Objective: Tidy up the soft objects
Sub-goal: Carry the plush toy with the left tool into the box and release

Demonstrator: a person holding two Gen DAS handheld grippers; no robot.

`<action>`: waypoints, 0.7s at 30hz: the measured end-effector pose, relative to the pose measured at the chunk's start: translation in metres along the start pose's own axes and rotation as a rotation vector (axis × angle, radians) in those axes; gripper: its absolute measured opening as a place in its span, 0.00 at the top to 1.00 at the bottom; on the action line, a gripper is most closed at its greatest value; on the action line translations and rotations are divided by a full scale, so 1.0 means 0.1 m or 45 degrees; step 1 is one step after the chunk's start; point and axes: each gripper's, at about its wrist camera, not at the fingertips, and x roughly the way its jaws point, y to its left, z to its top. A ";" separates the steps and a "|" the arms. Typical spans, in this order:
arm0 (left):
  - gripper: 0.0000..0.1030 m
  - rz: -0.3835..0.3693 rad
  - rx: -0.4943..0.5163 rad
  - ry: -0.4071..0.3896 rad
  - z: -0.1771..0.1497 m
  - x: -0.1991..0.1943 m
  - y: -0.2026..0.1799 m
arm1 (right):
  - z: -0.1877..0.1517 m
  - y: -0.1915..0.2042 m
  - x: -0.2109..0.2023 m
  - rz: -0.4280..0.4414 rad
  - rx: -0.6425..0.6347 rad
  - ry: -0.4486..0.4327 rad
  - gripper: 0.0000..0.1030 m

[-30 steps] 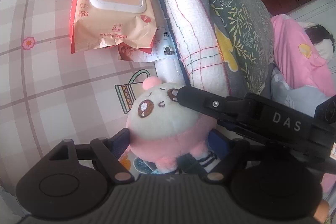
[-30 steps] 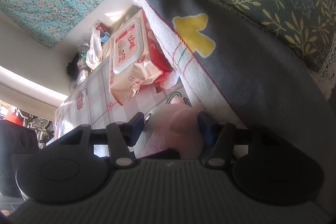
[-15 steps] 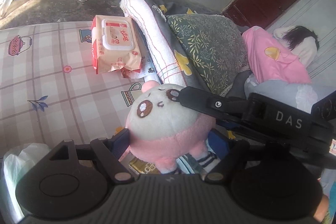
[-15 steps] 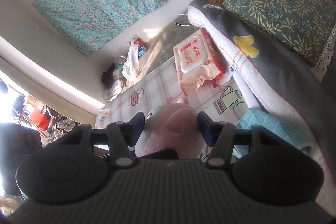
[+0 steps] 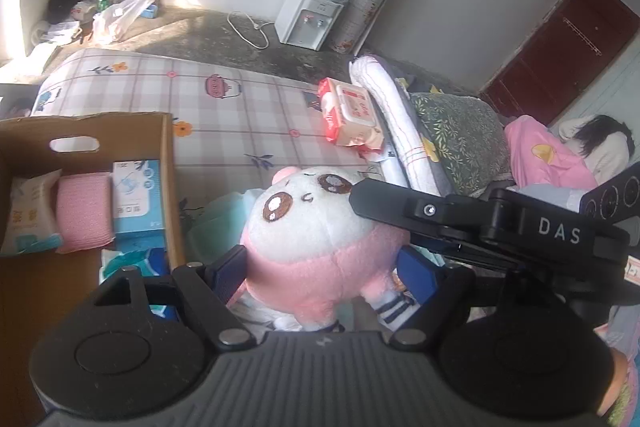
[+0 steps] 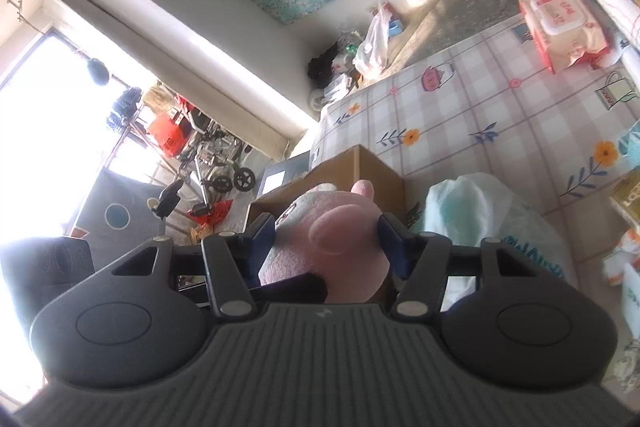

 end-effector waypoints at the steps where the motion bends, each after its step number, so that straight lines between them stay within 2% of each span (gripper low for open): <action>1: 0.20 0.027 -0.036 -0.014 -0.06 -0.12 0.17 | -0.06 0.09 0.11 0.017 -0.010 0.033 0.44; 5: 0.20 0.115 -0.162 -0.030 -0.28 -0.38 0.77 | -0.35 0.58 0.71 0.066 -0.041 0.206 0.44; 10: 0.20 0.195 -0.307 0.031 -0.49 -0.41 1.52 | -0.70 0.90 1.44 0.048 -0.062 0.384 0.43; 13: 0.20 0.212 -0.362 0.094 -0.55 -0.27 1.89 | -0.84 0.90 1.85 0.006 -0.050 0.466 0.43; 16: 0.20 0.194 -0.395 0.155 -0.57 -0.06 2.17 | -0.88 0.81 2.12 -0.036 -0.040 0.498 0.43; 21: 0.20 0.224 -0.374 0.239 -0.55 0.28 2.39 | -0.86 0.56 2.44 -0.068 -0.029 0.519 0.43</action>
